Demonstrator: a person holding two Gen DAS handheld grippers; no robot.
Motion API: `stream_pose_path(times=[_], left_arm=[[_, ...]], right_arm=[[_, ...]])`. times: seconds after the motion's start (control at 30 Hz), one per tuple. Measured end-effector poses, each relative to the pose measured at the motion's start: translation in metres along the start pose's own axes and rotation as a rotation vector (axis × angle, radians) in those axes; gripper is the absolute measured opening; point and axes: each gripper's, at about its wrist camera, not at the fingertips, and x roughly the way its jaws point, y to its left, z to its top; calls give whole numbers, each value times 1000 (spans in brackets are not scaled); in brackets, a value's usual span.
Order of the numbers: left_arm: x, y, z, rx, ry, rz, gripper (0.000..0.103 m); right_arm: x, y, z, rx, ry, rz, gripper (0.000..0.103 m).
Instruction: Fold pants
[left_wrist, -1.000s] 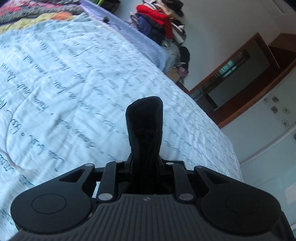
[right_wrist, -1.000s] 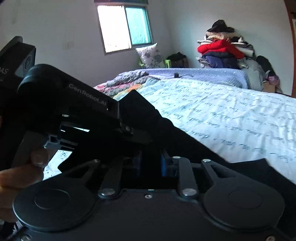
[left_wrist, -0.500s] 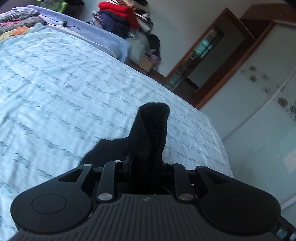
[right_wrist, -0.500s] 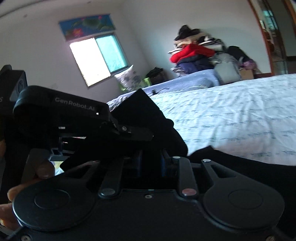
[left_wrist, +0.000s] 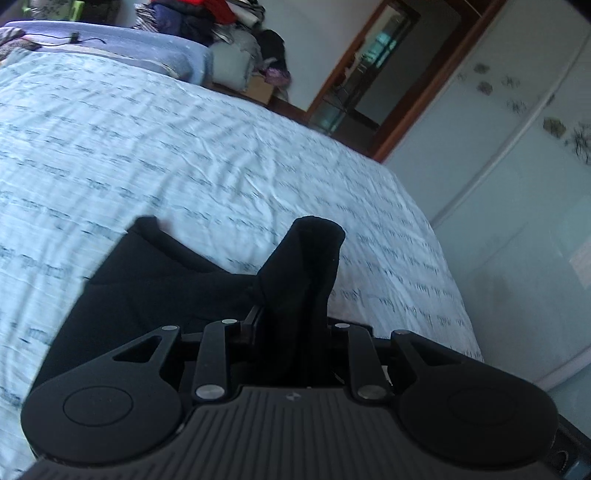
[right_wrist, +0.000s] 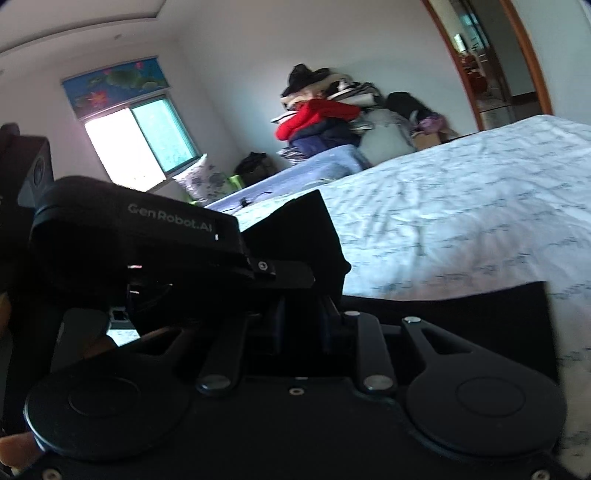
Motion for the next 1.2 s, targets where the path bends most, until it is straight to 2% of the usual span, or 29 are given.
stream_pose_path(times=[0.17, 0.37, 0.73, 0.8, 0.9, 0.97, 1.03, 1.13, 1.2], left_arm=[[27, -31, -13, 54, 33, -3, 30], [59, -54, -29, 70, 94, 10, 29], [91, -87, -46, 114, 120, 31, 33], [97, -90, -47, 117, 127, 32, 35], [108, -89, -48, 106, 160, -2, 46], [108, -86, -47, 74, 187, -56, 57], [103, -82, -44, 51, 189, -113, 58], [89, -70, -34, 23, 159, -170, 60], [80, -60, -26, 11, 119, -136, 65]], right_arm=[[-15, -35, -3, 61, -16, -48, 22], [-19, -69, -8, 103, -5, -114, 22], [-33, -112, -13, 168, -16, -167, 22], [-34, -117, -15, 178, -13, -173, 22], [-37, -127, -18, 206, -18, -192, 22], [-44, -135, -19, 201, -24, -220, 29], [-57, -143, -21, 173, -38, -284, 48], [-81, -160, -23, 199, -83, -343, 49], [-94, -172, -22, 262, -124, -317, 49]])
